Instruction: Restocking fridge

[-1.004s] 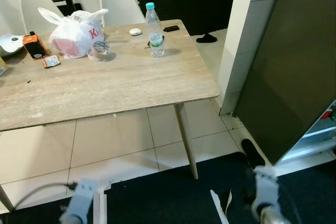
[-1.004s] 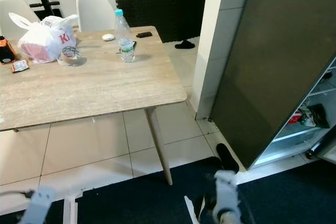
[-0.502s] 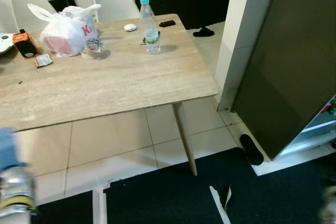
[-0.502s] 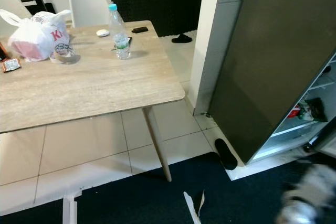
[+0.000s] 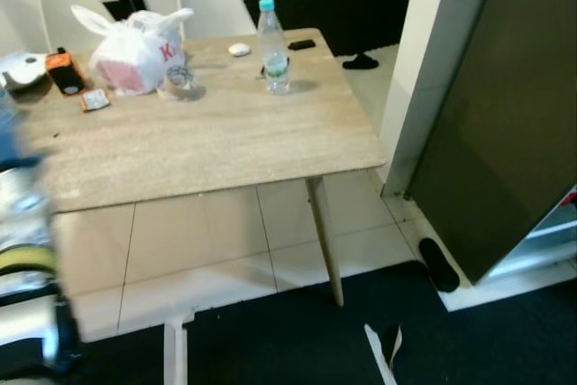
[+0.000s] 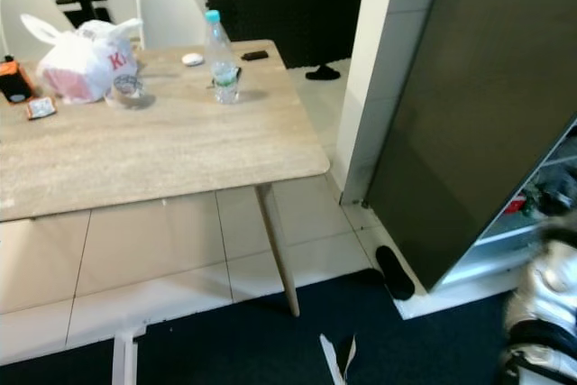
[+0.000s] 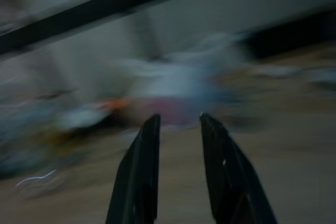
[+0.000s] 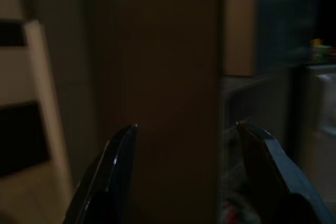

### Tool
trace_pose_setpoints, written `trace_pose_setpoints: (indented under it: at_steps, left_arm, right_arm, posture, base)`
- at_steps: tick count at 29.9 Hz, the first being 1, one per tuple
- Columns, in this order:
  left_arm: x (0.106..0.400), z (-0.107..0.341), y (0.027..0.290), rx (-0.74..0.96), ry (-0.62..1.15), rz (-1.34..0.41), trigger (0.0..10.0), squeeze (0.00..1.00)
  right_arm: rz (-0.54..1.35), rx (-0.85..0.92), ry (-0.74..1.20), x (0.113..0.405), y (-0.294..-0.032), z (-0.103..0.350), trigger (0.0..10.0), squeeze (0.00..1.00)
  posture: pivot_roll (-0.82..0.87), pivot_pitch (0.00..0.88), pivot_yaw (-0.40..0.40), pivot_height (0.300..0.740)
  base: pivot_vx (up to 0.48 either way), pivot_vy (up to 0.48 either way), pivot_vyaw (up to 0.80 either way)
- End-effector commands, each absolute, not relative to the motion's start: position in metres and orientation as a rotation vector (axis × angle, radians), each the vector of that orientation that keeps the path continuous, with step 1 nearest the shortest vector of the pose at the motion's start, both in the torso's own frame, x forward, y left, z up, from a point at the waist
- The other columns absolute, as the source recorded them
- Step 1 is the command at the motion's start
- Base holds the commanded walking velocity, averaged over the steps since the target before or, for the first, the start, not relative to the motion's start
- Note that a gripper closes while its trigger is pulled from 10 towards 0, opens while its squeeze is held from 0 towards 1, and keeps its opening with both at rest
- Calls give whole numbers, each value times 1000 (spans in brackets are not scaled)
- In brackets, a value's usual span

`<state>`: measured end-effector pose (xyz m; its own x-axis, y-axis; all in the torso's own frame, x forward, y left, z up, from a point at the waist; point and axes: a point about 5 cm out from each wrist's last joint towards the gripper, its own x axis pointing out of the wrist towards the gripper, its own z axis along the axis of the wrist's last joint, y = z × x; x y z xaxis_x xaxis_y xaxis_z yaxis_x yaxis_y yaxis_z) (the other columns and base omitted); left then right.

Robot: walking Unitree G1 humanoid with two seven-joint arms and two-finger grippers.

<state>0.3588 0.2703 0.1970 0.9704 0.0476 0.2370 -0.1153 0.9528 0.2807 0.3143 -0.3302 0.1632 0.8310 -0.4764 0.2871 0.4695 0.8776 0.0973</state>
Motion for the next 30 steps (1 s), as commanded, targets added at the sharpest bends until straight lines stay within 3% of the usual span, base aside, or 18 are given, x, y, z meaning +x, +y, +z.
trace_pose_setpoints:
  at_steps: [1,2,3,6,8,13,21,30]
  left_arm:
    - [359,182,222,238,-198,-188,10000,349]
    - [359,182,222,238,-198,-188,10000,349]
    - [356,175,199,190,-199,-289,10000,345]
    - [356,171,192,151,-195,-303,10000,341]
    - [359,157,183,152,-150,-260,10000,294]
    - [358,152,177,126,-133,-246,10000,290]
    - [357,158,177,139,-148,-220,10000,333]
    - [357,160,171,193,-176,-176,10000,353]
  right_arm:
    - [-391,51,-329,325,-301,166,10000,0]
    - [-391,51,-329,325,-301,166,10000,0]
    - [-348,63,-325,330,-281,162,10000,0]
    - [-339,83,-313,332,-274,157,10000,0]
    - [-350,199,-260,335,-263,142,10000,0]
    - [-273,212,-254,337,-243,138,10000,0]
    - [-227,171,-244,338,-232,141,10000,0]
    - [-216,167,-234,338,-229,140,10000,0]
  posture:
    - [66,0,19,740]
    - [66,0,19,740]
    - [61,0,19,740]
    - [59,0,16,740]
    - [67,0,10,740]
    - [65,0,8,740]
    - [61,0,11,740]
    - [64,0,10,740]
  base:
    - [0,0,0]
    - [0,0,0]
    - [0,0,0]
    - [0,0,0]
    - [0,0,0]
    - [0,0,0]
    - [0,0,0]
    - [384,0,0]
